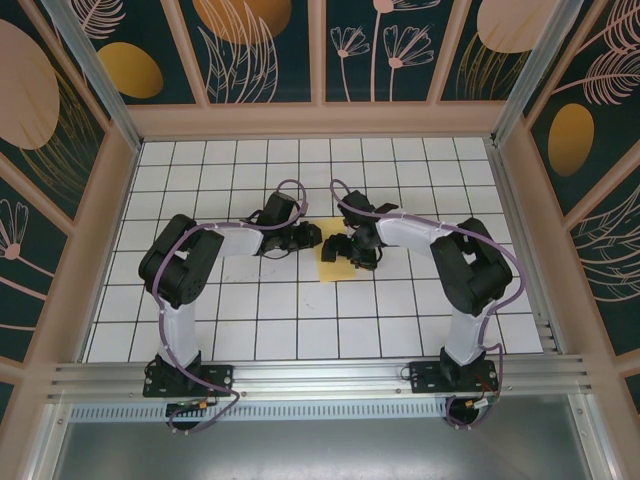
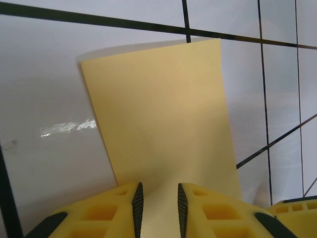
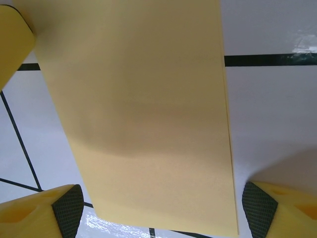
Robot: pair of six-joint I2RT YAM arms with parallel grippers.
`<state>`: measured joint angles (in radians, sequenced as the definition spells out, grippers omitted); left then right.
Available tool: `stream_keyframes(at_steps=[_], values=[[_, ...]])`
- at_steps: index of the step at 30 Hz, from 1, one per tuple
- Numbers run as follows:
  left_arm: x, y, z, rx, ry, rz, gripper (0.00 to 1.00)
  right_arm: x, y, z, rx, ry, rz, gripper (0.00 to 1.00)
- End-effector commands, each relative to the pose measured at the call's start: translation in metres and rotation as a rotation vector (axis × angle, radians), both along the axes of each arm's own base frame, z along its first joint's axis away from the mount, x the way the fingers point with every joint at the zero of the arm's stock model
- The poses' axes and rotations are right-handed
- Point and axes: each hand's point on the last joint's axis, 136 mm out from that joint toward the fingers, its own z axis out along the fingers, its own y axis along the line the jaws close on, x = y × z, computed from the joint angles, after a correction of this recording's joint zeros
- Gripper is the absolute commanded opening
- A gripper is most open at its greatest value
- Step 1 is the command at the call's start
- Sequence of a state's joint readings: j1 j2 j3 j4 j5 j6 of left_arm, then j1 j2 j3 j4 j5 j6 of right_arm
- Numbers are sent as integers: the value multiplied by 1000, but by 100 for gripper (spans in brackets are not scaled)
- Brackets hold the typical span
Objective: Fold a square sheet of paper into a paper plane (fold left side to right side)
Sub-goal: Fold the triangle a second time at the center of the table.
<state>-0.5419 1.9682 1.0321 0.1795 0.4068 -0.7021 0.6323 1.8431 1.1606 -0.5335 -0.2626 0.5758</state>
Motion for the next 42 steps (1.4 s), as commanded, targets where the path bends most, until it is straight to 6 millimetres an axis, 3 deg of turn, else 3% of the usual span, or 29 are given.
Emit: stream_keyframes(at_steps=[1,13,32,42], values=[[-17,10,-29,51,89,8,29,-16,9,-8,-7,59,30,87],[-18,11,-32,51,94,8,28,-14,28,-3,27,51,49,87],[-18,10,-31,50,93,8,28,10,32,35,123,-58,40,86],[-16,9,-28,46,88,5,28,20,29,57,363,-77,14,82]])
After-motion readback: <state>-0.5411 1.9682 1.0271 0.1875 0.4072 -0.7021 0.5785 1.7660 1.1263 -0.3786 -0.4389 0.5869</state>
